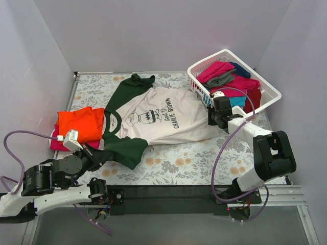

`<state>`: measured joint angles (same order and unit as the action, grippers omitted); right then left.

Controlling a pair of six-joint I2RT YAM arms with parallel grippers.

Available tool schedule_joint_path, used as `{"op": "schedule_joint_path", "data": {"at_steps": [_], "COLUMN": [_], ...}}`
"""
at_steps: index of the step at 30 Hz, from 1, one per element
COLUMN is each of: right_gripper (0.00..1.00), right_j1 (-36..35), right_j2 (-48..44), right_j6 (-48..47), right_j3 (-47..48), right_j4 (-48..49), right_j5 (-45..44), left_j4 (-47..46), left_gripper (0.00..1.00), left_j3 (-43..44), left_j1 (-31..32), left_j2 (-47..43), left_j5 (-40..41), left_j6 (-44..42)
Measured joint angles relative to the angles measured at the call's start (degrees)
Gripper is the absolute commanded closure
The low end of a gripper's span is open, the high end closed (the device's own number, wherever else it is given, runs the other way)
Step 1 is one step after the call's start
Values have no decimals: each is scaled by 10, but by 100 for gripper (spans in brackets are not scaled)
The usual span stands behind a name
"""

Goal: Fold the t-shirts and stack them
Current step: Flatten the tshirt out

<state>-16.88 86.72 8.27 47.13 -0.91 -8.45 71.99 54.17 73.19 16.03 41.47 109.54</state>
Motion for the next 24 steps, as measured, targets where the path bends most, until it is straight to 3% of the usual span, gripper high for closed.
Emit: {"op": "schedule_joint_path", "data": {"at_steps": [6, 8, 10, 13, 16, 24], "right_gripper": [99, 87, 64, 51, 46, 45], "right_j1": [-2, -2, -3, -9, -8, -1], "right_j2": [30, 39, 41, 36, 1, -88], "right_j6": [-8, -10, -9, -11, -10, 2], "right_j3": [29, 39, 42, 41, 21, -40], "right_j4": [0, 0, 2, 7, 8, 13], "right_j5": [5, 11, 20, 38, 48, 41], "left_j4": [1, 1, 1, 0, -1, -5], "left_gripper": [100, 100, 100, 100, 100, 100], "left_j3": [1, 1, 1, 1, 1, 1], "left_j1": [-1, -2, -3, -3, -3, -3], "left_j2": [1, 5, 10, 19, 23, 23], "left_j5": [-6, -7, -9, -13, -15, -15], "left_j6": [0, 1, 2, 2, -1, -7]}}
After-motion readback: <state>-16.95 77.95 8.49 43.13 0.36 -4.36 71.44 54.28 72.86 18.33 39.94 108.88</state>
